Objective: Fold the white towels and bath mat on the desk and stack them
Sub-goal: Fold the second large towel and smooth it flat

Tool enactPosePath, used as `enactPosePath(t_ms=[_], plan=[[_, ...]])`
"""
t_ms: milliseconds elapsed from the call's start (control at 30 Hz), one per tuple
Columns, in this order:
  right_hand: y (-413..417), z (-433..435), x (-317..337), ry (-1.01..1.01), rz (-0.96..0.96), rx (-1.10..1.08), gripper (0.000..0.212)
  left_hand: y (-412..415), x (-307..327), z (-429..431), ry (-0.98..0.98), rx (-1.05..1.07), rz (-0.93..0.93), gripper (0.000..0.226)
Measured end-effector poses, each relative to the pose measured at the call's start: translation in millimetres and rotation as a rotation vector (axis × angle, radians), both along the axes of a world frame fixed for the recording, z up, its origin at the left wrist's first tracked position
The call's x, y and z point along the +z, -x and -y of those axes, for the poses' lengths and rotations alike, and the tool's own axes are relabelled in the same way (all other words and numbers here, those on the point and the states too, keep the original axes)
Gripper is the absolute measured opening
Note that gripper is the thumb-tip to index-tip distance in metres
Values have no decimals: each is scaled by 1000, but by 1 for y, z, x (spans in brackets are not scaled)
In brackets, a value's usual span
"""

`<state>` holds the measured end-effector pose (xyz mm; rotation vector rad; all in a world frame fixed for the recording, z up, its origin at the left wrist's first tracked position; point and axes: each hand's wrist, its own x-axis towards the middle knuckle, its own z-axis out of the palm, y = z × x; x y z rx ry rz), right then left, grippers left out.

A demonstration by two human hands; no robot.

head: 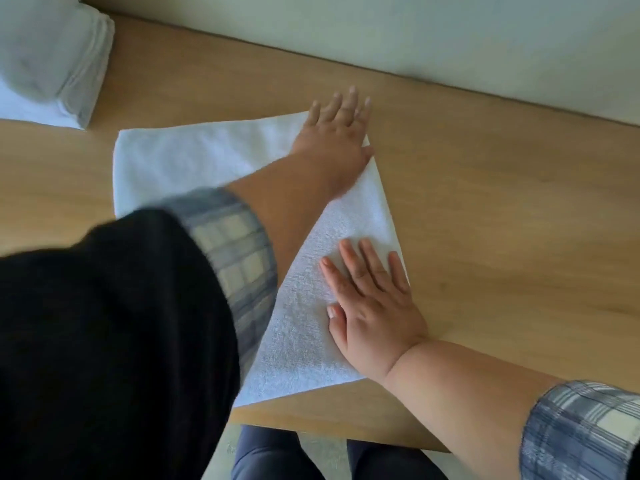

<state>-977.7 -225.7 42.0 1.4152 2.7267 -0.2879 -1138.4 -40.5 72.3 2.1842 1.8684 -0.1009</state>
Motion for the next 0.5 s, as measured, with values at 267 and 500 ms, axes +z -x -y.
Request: enactPosePath(t_ms=[267, 500], plan=[[-2, -1, 0, -13, -24, 0, 62, 105, -19, 142, -7, 387, -1, 70], [-1, -3, -1, 0, 22, -12, 61, 156, -19, 108, 67, 671, -98, 72]])
